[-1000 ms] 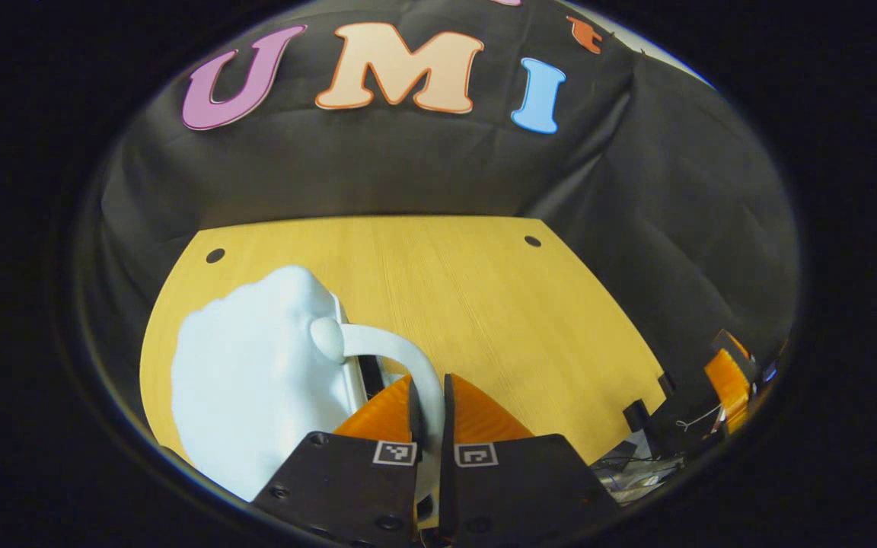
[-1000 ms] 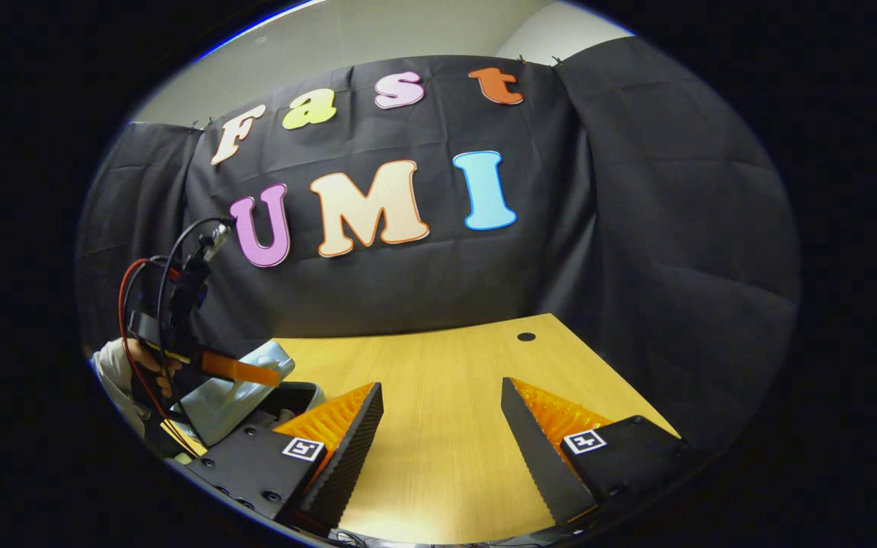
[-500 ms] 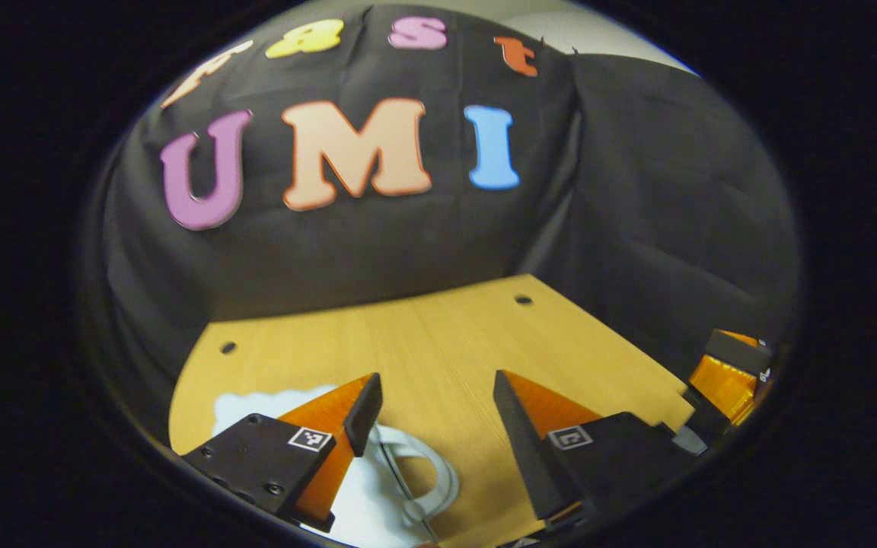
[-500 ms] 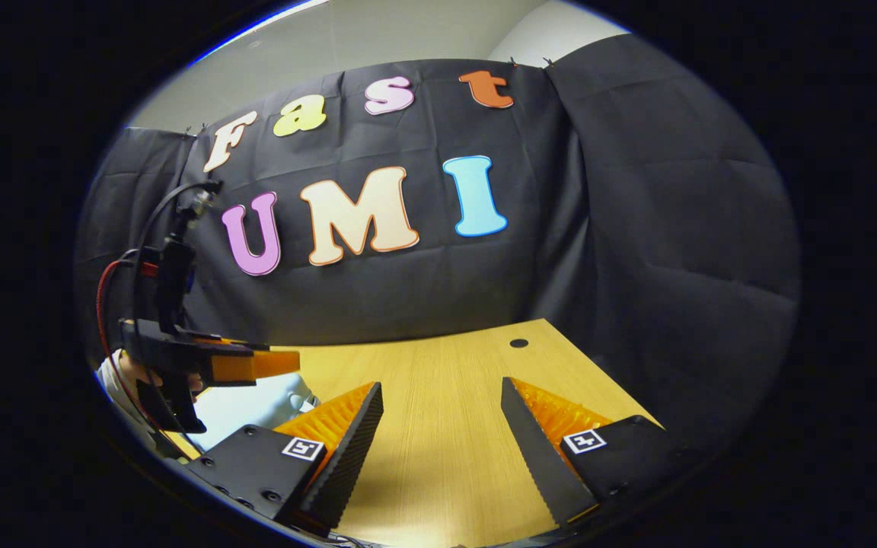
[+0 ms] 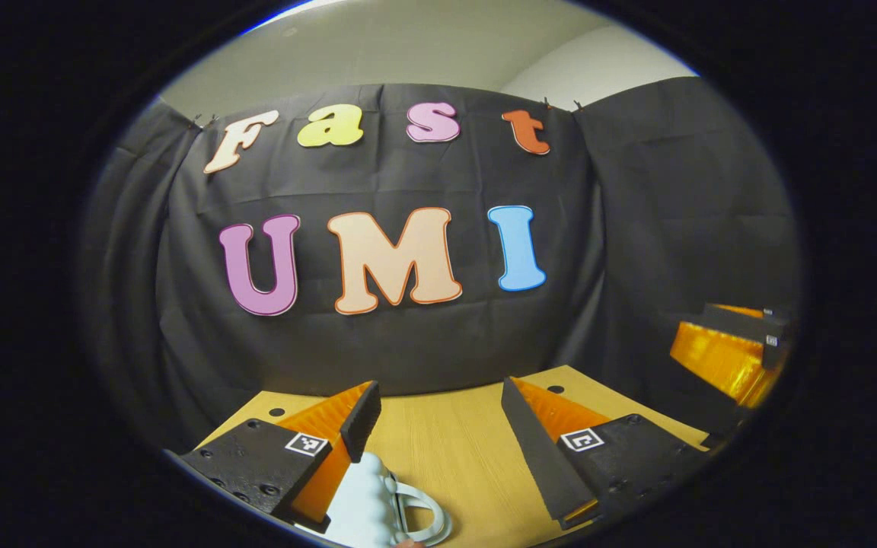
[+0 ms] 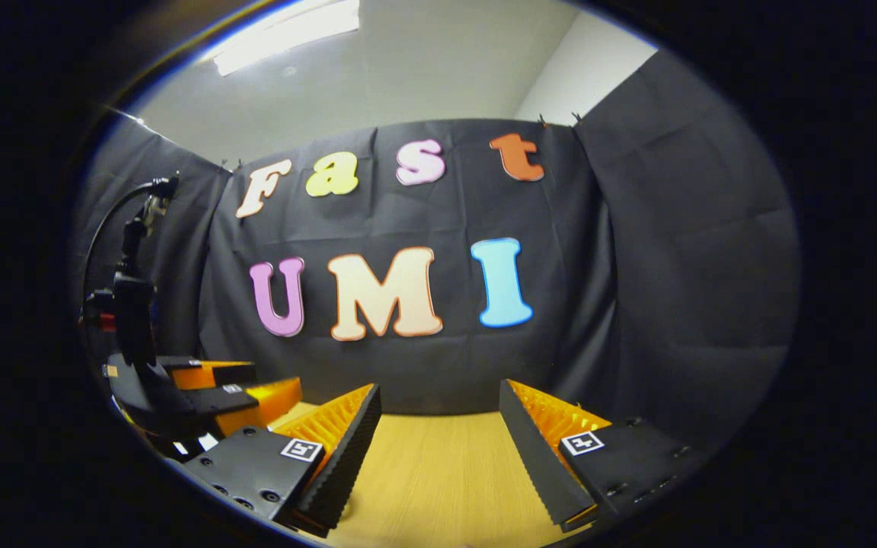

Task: First open the suitcase, pack the skin care products into it, and then close the suitcase.

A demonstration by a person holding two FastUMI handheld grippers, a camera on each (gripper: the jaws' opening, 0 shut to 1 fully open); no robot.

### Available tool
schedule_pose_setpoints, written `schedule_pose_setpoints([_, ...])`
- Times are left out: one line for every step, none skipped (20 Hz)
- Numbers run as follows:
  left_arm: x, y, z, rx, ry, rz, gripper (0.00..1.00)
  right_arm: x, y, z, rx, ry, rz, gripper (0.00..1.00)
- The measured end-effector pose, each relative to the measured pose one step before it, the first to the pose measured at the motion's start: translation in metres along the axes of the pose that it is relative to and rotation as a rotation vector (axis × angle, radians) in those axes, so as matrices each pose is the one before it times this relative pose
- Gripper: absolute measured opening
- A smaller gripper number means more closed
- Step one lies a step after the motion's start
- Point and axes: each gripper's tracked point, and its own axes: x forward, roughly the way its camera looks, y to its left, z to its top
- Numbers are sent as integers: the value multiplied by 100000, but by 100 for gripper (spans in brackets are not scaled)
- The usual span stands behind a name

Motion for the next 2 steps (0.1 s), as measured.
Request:
schedule_pose_setpoints([-433, -65, -202, 303, 476, 713, 95, 104, 235, 593, -442, -1418, 979, 94])
schedule_pose_setpoints([-279, 169, 175, -393, 120, 421, 95, 92, 254, 741, 357, -1271, 839, 98])
